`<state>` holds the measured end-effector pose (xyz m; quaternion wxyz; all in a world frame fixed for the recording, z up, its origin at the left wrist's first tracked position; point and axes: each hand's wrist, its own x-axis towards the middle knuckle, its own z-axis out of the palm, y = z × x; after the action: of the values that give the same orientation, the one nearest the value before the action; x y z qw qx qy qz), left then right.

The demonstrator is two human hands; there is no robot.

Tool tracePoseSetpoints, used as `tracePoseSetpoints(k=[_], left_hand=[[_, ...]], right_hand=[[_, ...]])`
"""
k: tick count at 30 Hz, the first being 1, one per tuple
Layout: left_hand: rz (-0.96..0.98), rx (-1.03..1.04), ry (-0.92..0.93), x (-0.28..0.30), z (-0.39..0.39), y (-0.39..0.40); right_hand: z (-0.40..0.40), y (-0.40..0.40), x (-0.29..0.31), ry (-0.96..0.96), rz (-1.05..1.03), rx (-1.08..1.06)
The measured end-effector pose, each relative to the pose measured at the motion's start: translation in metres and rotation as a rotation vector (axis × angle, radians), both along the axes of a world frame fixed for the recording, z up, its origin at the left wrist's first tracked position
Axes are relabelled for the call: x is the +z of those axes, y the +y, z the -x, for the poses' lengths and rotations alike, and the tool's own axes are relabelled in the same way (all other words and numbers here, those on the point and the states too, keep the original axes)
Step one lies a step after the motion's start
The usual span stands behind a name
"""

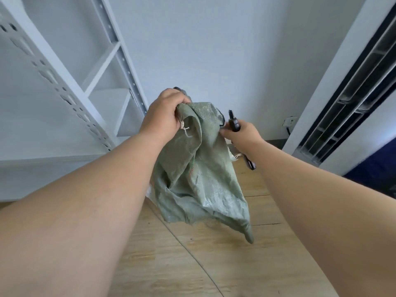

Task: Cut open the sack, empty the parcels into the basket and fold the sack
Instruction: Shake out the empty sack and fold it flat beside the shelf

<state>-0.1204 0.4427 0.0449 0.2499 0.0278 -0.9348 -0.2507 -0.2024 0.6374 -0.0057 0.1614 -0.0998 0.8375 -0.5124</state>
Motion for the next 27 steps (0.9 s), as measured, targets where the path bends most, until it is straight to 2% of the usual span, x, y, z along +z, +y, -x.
tracePoseSetpoints(k=[4, 7, 9, 11, 13, 17, 19, 23, 27], left_hand=[[0.072, 0.164, -0.288, 0.027, -0.014, -0.003], [0.169, 0.266, -0.245, 0.042, -0.016, 0.000], [0.149, 0.330, -0.225, 0.049, -0.017, 0.002], [0.305, 0.344, -0.294, 0.050, -0.017, 0.004], [0.446, 0.293, -0.308, 0.049, -0.017, 0.006], [0.361, 0.037, -0.468, 0.043, -0.005, 0.026], [0.351, 0.044, -0.545, 0.038, 0.001, 0.031], [0.129, 0.219, -0.335, 0.041, 0.006, 0.018], [0.056, 0.388, -0.219, 0.061, 0.007, 0.001]], right_hand=[[-0.008, 0.016, 0.024, 0.093, -0.059, -0.025], [-0.012, 0.022, 0.041, 0.030, 0.095, -0.055], [-0.014, 0.025, 0.049, 0.028, 0.047, -0.005], [-0.014, 0.025, 0.053, 0.052, -0.006, -0.001], [-0.013, 0.023, 0.058, 0.056, 0.054, -0.045], [-0.013, 0.016, 0.068, -0.011, 0.130, -0.006], [-0.013, 0.016, 0.069, -0.011, 0.125, -0.011], [-0.010, 0.026, 0.055, -0.042, 0.152, -0.004], [-0.015, 0.034, 0.024, -0.091, -0.049, 0.090]])
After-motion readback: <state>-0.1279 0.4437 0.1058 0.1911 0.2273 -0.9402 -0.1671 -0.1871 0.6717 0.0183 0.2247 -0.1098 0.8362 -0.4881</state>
